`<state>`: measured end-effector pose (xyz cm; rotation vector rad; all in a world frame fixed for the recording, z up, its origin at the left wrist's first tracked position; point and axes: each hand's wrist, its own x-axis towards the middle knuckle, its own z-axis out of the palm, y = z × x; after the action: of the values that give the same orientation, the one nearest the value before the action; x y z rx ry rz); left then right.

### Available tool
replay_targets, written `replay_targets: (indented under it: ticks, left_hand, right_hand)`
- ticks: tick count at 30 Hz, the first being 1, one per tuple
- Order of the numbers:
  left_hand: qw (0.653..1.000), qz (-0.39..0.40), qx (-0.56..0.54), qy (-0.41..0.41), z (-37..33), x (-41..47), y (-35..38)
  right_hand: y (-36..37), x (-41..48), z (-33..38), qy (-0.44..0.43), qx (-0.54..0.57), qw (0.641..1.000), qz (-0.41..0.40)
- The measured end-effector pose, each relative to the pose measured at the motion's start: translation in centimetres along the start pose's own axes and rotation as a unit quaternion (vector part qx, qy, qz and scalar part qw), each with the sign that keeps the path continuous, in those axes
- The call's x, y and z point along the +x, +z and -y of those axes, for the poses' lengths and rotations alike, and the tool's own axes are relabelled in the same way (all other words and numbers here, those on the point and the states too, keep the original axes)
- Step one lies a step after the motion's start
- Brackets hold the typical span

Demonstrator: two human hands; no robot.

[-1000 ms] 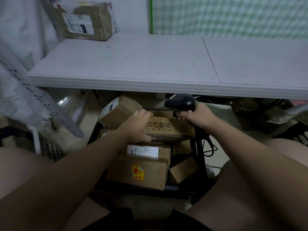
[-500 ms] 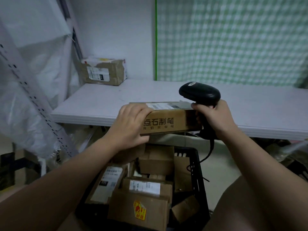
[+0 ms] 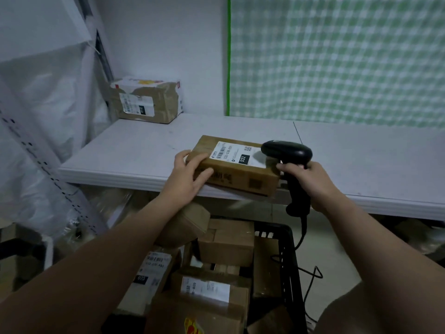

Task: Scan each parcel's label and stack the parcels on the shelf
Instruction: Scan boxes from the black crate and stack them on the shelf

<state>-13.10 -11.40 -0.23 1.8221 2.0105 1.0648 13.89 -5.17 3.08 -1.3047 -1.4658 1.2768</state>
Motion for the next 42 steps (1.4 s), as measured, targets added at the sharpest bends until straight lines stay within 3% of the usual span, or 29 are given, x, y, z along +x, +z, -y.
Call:
replay_targets:
  ticks: [4, 7, 11, 13, 16, 20, 42]
  left_hand:
    - [0.965, -0.081, -0.16, -0.191, -0.5, 0.8, 1.2]
    - [0.94, -0.074, -0.246, -0.223, -0.5, 1.6, 1.5]
    - [0.925, -0.09, -0.316, -0.191, -1.6, 4.1, -0.1]
    - [0.944, -0.11, -0.286, -0.119, -2.9, 5.6, -1.5]
    - [0.953, -0.117, -0.279, 0.014, -4.3, 7.5, -3.4]
    - [0.966, -0.075, -0.233, 0.085, -4.3, 9.2, -4.3]
    - [0.966, -0.097, -0.234, 0.044, -5.4, 10.0, -4.6]
  right_hand:
    - [1.6, -0.1, 0.0, -0.008, 0.015, 1.0, -0.009]
    - [2.5, -0.3, -0.3, -0.023, 0.012, 1.0, -0.011]
    - [2.8, 0.0, -0.3, -0.037, 0.001, 0.999, 0.02]
    - [2.8, 0.1, 0.1, -0.058, -0.022, 0.998, 0.031]
    - [2.8, -0.2, 1.6, -0.107, -0.025, 0.994, -0.027]
    - [2.6, -1.1, 3.3, -0.153, -0.022, 0.985, -0.077]
    - [2.9, -1.9, 3.3, -0.116, -0.01, 0.992, -0.057]
